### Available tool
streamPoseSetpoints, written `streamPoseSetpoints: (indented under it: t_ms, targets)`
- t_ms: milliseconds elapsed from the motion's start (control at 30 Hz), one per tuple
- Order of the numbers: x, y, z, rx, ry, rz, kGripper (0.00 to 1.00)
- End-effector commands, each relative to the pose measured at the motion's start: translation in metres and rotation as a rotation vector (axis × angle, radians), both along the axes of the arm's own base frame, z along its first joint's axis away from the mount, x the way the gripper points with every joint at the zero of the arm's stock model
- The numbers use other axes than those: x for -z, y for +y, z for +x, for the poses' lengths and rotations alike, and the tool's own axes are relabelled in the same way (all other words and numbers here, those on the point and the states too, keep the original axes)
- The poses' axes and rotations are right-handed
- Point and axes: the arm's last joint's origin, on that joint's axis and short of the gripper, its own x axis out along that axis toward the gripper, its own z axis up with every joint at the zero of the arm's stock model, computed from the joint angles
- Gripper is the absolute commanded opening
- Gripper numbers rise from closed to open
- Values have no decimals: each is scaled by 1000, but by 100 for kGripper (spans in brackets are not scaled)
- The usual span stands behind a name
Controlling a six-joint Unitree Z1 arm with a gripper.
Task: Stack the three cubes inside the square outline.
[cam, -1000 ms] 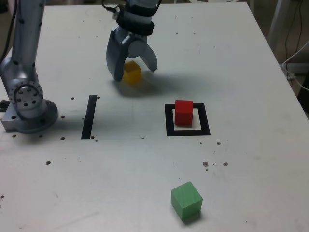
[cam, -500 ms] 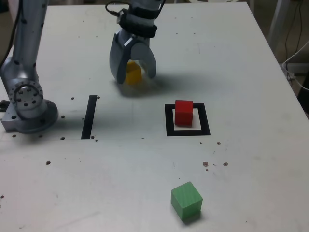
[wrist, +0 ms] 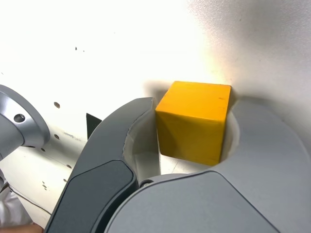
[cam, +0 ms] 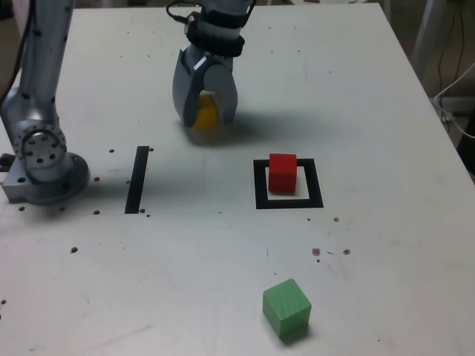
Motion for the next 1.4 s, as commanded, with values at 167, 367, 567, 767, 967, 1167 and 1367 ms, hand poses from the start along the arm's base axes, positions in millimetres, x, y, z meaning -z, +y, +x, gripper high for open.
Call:
streamPoseSetpoints:
  t_ms: [167, 367, 567, 767, 967, 1167, 1367]
  targets:
    - [-4, -5, 0, 29, -4, 0, 27]
    - [-17, -26, 10, 98, -32, 20, 26]
    - [-36, -60, 29, 197, -57, 28, 26]
    - [-66, -105, 51, 308, -90, 31, 26]
    - [-80, -132, 64, 359, -107, 24, 26]
    - [-81, -143, 74, 384, -109, 11, 26]
    - [-81, -159, 84, 419, -112, -2, 26]
